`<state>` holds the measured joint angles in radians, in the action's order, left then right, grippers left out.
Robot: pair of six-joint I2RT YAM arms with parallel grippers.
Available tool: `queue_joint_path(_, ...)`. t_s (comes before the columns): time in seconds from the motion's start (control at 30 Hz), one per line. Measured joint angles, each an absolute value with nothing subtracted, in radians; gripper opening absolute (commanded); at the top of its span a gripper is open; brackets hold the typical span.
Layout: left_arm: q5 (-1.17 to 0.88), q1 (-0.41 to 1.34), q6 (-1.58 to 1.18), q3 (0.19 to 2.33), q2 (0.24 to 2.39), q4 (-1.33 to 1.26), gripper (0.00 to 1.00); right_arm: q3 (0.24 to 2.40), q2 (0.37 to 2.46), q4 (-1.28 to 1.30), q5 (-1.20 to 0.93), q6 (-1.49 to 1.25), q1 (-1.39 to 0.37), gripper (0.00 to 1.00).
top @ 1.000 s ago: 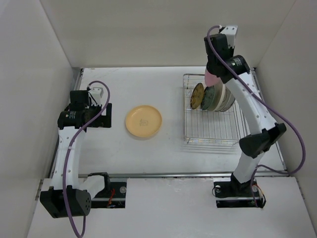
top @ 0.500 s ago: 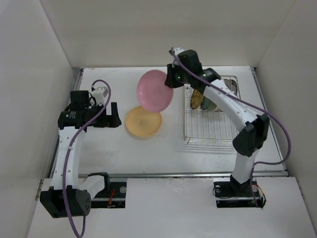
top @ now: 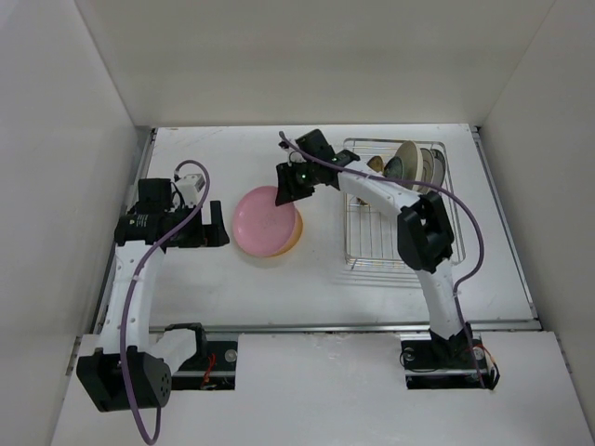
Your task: Unload the plates from the dish rack
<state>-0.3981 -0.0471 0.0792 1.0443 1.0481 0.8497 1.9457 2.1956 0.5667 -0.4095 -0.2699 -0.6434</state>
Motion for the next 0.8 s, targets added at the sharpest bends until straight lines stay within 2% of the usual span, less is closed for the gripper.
queue_joint_path(0.13,-0.389,-0.047,0.077,1.039,1.043,0.846,0.99,1.946,2.216,0.571,-0.388,-0.277,-0.645,0.64)
queue_joint_path(0.23,-0.386,-0.047,0.077,1.039,1.042,0.844,0.99,1.946,2.226,0.600,-0.331,-0.271,-0.645,0.67)
queue_joint_path(0.53,-0.384,-0.047,0.076,1.038,1.041,0.834,0.99,1.950,2.219,0.723,-0.049,-0.250,-0.656,0.68)
queue_joint_path(0.6,-0.382,-0.047,0.076,1.038,1.038,0.834,0.99,1.950,2.196,0.757,0.024,-0.250,-0.656,0.74)
queue_joint_path(0.7,-0.373,-0.047,0.073,1.038,1.031,0.834,0.99,1.949,2.099,0.790,0.143,-0.256,-0.653,0.81)
queue_joint_path(0.8,-0.356,-0.047,0.071,1.038,1.030,0.834,0.99,1.952,1.930,0.792,0.272,-0.259,-0.634,0.83)
